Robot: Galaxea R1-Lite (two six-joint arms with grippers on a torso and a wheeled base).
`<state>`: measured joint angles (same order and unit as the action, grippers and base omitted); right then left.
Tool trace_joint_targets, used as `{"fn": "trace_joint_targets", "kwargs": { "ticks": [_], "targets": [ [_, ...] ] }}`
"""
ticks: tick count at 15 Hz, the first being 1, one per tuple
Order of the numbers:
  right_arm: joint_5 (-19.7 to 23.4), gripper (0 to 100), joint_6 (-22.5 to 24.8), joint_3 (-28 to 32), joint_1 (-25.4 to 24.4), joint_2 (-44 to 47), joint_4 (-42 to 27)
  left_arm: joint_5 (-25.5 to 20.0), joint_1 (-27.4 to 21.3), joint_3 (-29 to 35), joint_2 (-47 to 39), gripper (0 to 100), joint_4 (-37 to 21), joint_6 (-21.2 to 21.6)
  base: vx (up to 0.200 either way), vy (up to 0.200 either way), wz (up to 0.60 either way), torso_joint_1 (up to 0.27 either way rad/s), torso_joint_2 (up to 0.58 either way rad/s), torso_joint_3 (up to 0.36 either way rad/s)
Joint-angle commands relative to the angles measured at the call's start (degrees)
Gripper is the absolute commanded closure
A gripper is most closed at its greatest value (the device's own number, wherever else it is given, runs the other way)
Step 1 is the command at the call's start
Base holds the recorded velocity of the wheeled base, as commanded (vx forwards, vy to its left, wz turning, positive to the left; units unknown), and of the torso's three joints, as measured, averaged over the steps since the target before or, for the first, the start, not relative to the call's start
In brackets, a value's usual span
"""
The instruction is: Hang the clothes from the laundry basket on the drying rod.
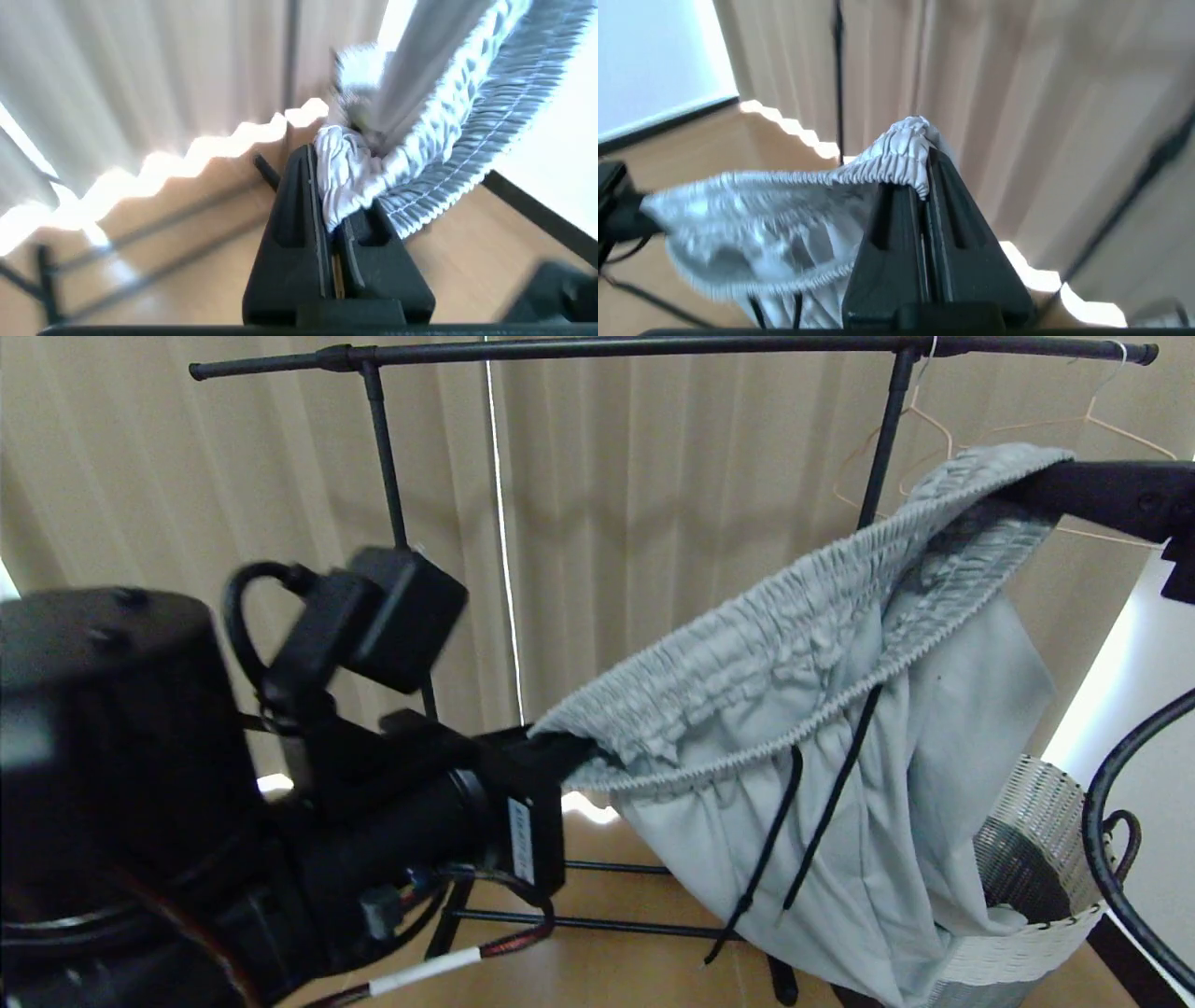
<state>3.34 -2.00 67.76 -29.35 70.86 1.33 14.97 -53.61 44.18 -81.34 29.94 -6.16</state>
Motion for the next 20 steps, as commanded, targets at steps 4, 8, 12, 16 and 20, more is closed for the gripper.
{"fn": "trace_joint_targets", "kwargs": {
  "ticks": [4, 8, 12, 16, 20],
  "targets": [
    [0.2, 100, -0.3, 8.9, -0.1, 3.8, 0.1, -0.1, 7.2, 11.3, 9.2, 100, -9.1, 1.7, 0.000, 0.000, 0.00, 0.000, 0.00, 0.000],
    [0.2, 100, -0.3, 13.5, -0.1, 5.5, 0.9, -0.1, 12.0, 15.9, 9.4, 100, -11.2, 6.3, 0.000, 0.000, 0.00, 0.000, 0.00, 0.000],
    [0.4, 100, -0.2, 12.3, -0.1, 5.8, 1.0, -0.1, 13.0, 18.3, 7.9, 100, -11.3, 8.4, 0.000, 0.000, 0.00, 0.000, 0.00, 0.000],
    [-0.4, 100, -0.1, 1.3, 0.2, 5.5, 1.2, 0.7, 13.3, 15.9, 1.9, 100, -12.6, 8.4, 0.000, 0.000, 0.00, 0.000, 0.00, 0.000],
    [-2.1, 100, -0.1, -3.6, 0.2, 4.5, 3.2, 0.5, 13.3, 15.8, 0.3, 100, -15.7, 10.6, 0.000, 0.000, 0.00, 0.000, 0.00, 0.000]
  ]
}}
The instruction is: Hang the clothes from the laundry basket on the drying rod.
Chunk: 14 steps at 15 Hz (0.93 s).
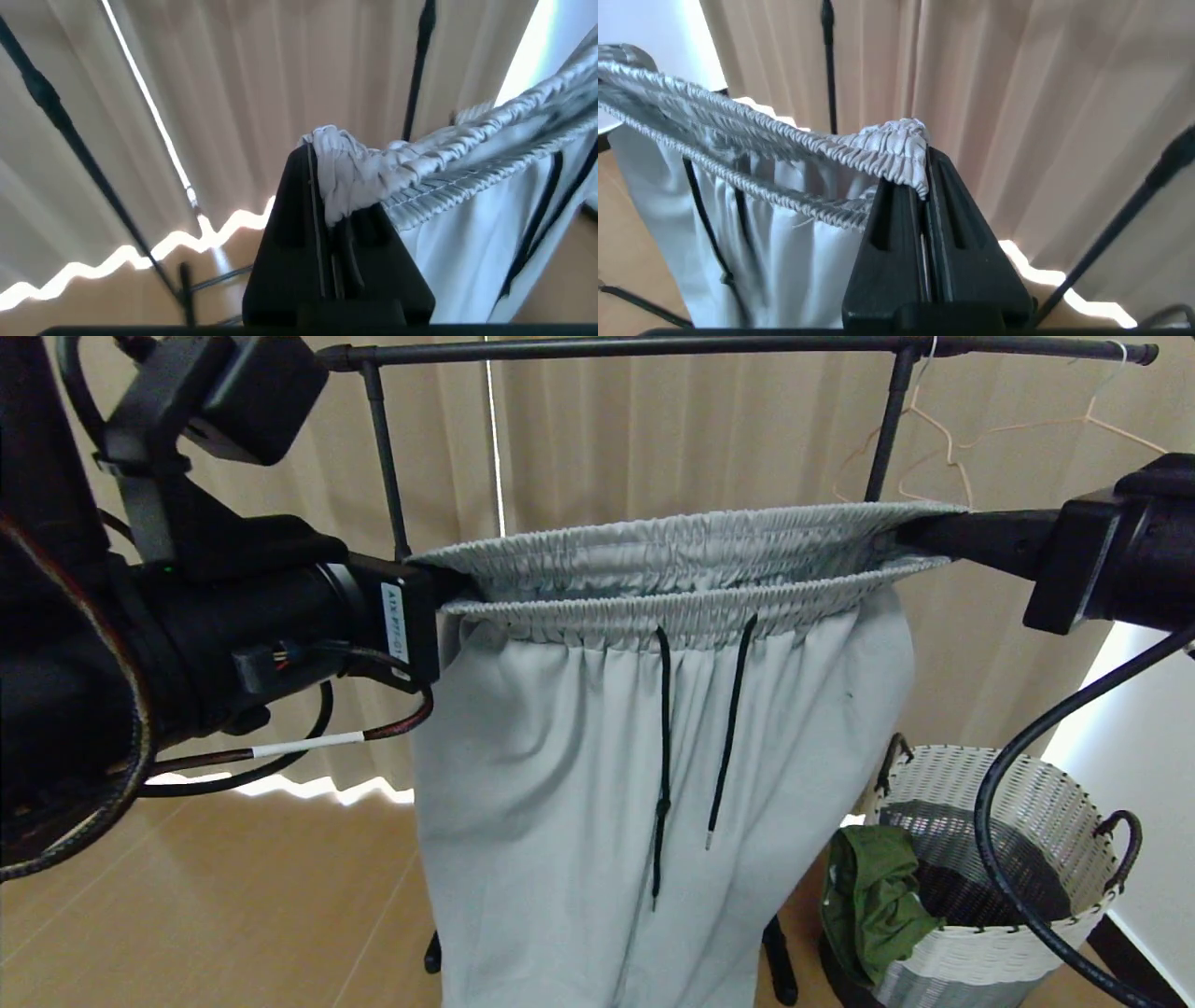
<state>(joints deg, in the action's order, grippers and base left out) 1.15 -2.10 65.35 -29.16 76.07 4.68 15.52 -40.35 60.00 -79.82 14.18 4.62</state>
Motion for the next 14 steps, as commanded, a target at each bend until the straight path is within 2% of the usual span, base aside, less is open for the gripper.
{"fn": "trace_joint_targets", "kwargs": {
  "ticks": [1, 4, 6, 8, 12, 14],
  "targets": [
    [-1.0, 100, 0.0, -4.4, 0.6, -0.7, 3.3, 0.0, 1.2, -0.3, -1.8, 100, 0.0, 1.4, 0.000, 0.000, 0.00, 0.000, 0.00, 0.000],
    [-1.5, 100, 0.1, -5.9, 2.3, -0.7, 6.3, -0.5, 1.2, -0.4, -1.8, 100, 0.0, 1.9, 0.000, 0.000, 0.00, 0.000, 0.00, 0.000],
    [-1.5, 100, 0.1, -5.6, 5.2, -0.5, 6.7, -3.6, 1.2, 1.0, -3.5, 100, 2.1, 1.4, 0.000, 0.000, 0.00, 0.000, 0.00, 0.000],
    [-1.5, 100, 0.1, -5.5, 5.8, -0.7, 6.7, -3.0, 1.3, 1.8, -6.0, 100, 5.9, 1.2, 0.000, 0.000, 0.00, 0.000, 0.00, 0.000],
    [-1.4, 100, 0.1, -5.5, 5.8, -2.7, 5.8, -1.8, 1.3, 2.0, -7.6, 100, 6.1, 1.2, 0.000, 0.000, 0.00, 0.000, 0.00, 0.000],
    [-1.4, 100, 0.1, -6.2, 5.8, -5.7, 4.3, -1.8, 1.6, 3.8, -9.6, 100, 6.1, -1.3, 0.000, 0.000, 0.00, 0.000, 0.00, 0.000]
  ]
}}
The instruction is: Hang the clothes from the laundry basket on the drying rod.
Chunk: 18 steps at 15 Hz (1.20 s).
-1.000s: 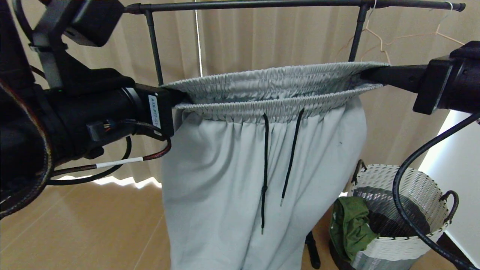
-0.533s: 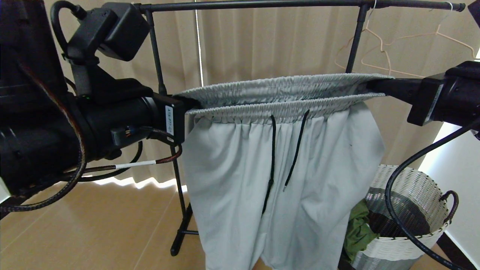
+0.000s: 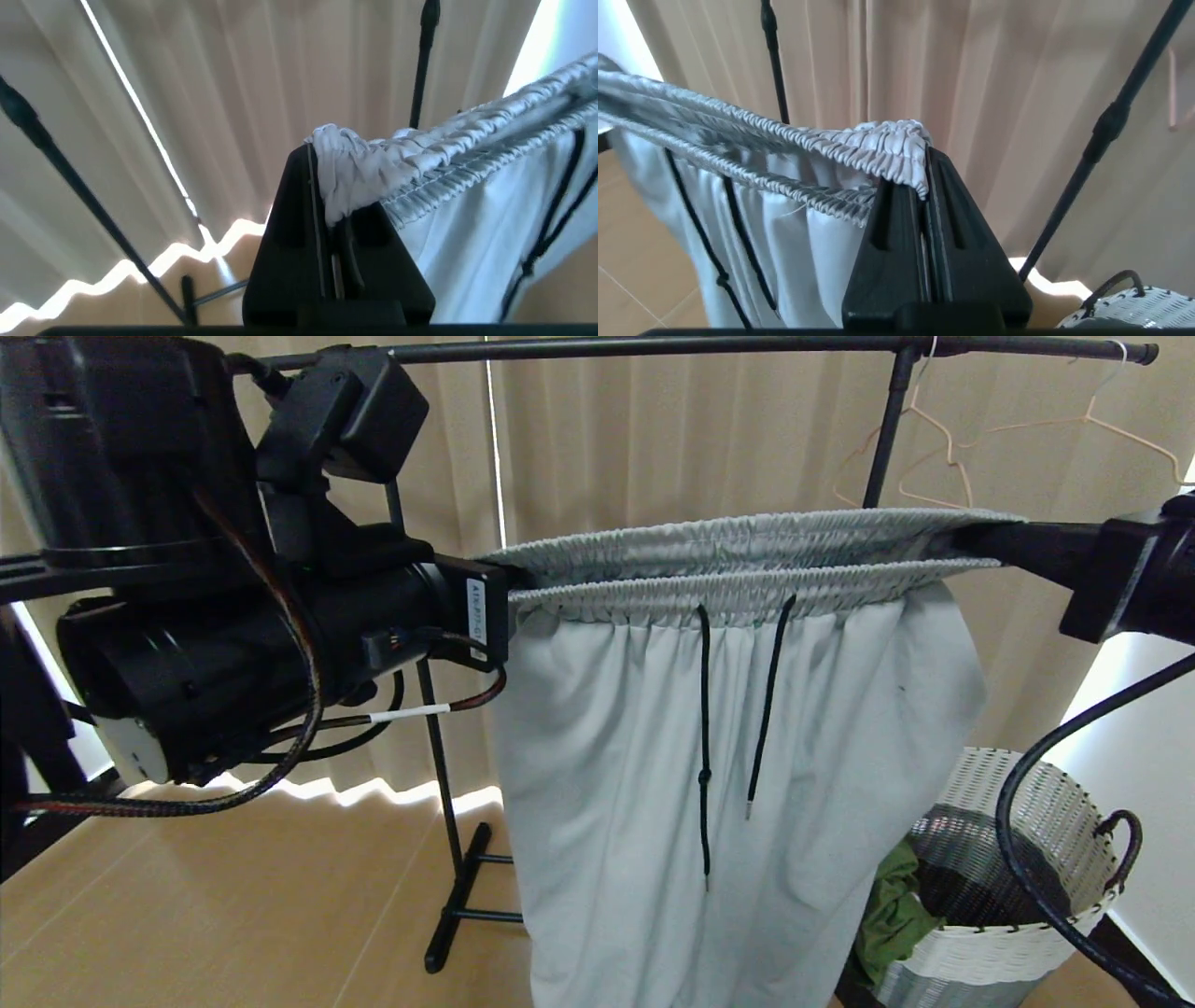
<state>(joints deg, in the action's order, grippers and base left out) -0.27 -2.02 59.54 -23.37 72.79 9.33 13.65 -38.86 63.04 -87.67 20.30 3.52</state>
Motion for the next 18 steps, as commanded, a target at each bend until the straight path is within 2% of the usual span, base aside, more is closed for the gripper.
{"fn": "trace_joint_targets", "kwargs": {
  "ticks": [1, 4, 6, 8, 14, 18],
  "targets": [
    [0.2, 100, 0.0, -0.4, 0.0, -4.5, -3.1, 0.1, 0.1, 2.2, -3.0, 100, 0.0, -0.9, 0.000, 0.000, 0.00, 0.000, 0.00, 0.000],
    [0.7, 100, 0.1, -0.5, -1.0, -9.3, -9.1, 0.1, 0.8, 5.1, -6.3, 100, 0.0, -1.7, 0.000, 0.000, 0.00, 0.000, 0.00, 0.000],
    [2.5, 100, 0.1, -3.0, -6.2, -13.4, -10.2, 0.6, 1.5, 8.2, -9.5, 100, 0.0, -2.6, 0.000, 0.000, 0.00, 0.000, 0.00, 0.000],
    [2.6, 100, 0.2, -4.6, -8.0, -14.8, -10.2, 1.6, 2.4, 9.6, -11.3, 100, -0.1, -3.4, 0.000, 0.000, 0.00, 0.000, 0.00, 0.000],
    [2.2, 100, 0.2, -4.7, -7.5, -12.7, -10.0, 1.7, 2.8, 8.9, -10.9, 100, -0.4, -4.1, 0.000, 0.000, 0.00, 0.000, 0.00, 0.000],
    [2.3, 100, 0.1, -3.6, -3.1, -9.3, -9.1, 1.4, 2.9, 4.2, -5.3, 100, -0.5, -3.6, 0.000, 0.000, 0.00, 0.000, 0.00, 0.000]
  ]
}}
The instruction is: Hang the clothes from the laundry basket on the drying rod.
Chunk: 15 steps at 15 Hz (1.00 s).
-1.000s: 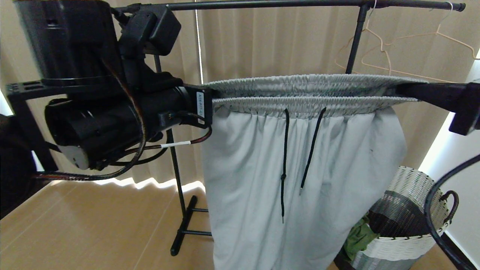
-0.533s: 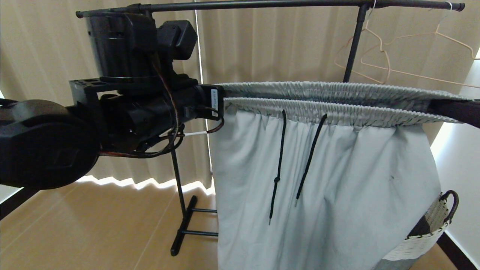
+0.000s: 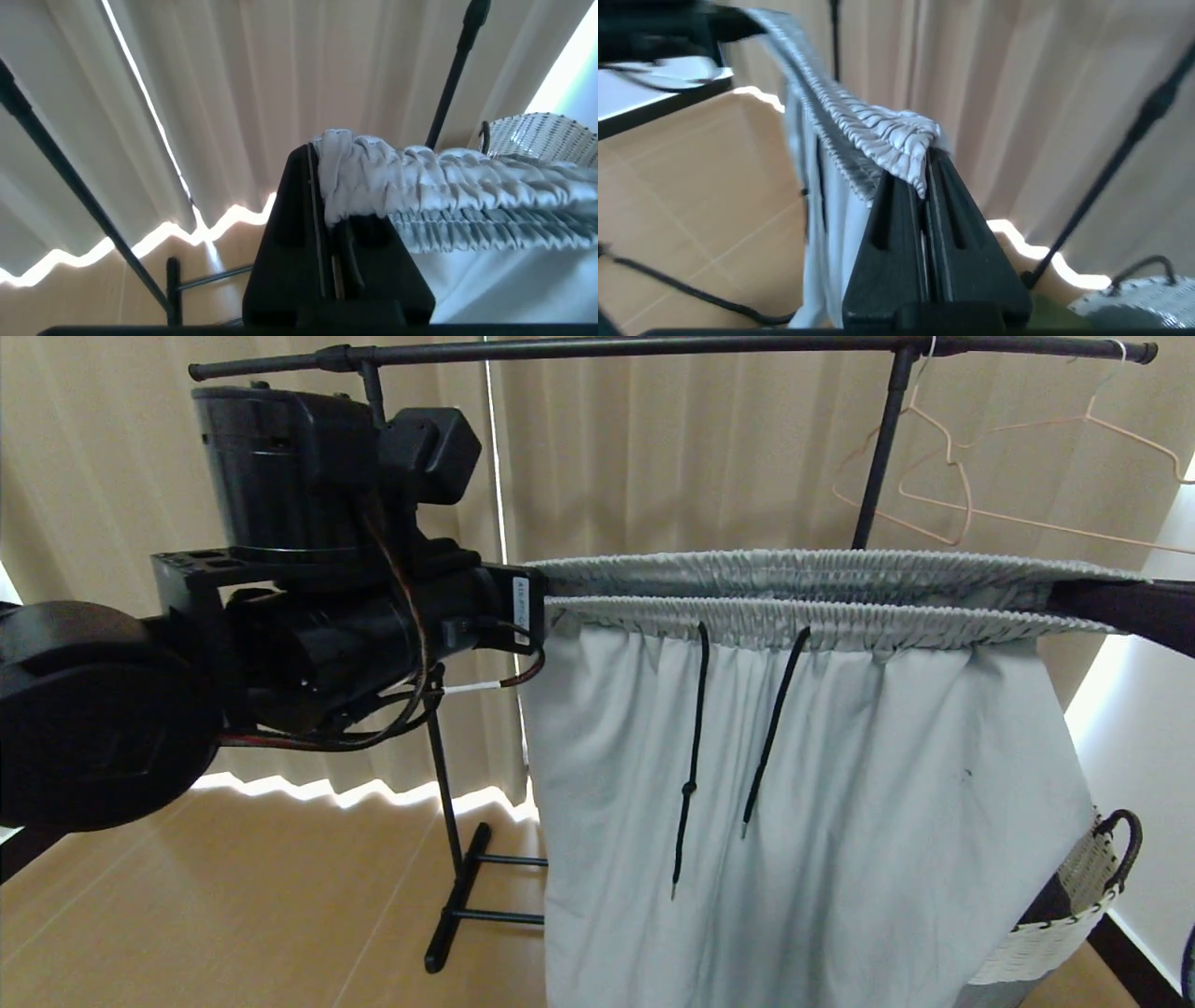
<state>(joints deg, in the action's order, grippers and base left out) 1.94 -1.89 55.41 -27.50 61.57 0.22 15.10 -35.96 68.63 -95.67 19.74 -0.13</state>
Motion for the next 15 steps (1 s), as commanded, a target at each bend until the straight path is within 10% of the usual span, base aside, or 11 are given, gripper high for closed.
{"fn": "trace_joint_targets", "kwargs": {
  "ticks": [1, 15],
  "targets": [
    [0.0, 100, 0.0, 1.2, 1.2, 3.7, 1.3, -0.4, 0.0, -2.5, 4.4, 100, 0.0, 0.1, 0.000, 0.000, 0.00, 0.000, 0.00, 0.000],
    [0.5, 100, -0.4, 6.6, 4.3, 22.3, 18.8, -13.3, -8.6, -11.5, 20.4, 100, -6.8, 0.0, 0.000, 0.000, 0.00, 0.000, 0.00, 0.000]
  ]
}}
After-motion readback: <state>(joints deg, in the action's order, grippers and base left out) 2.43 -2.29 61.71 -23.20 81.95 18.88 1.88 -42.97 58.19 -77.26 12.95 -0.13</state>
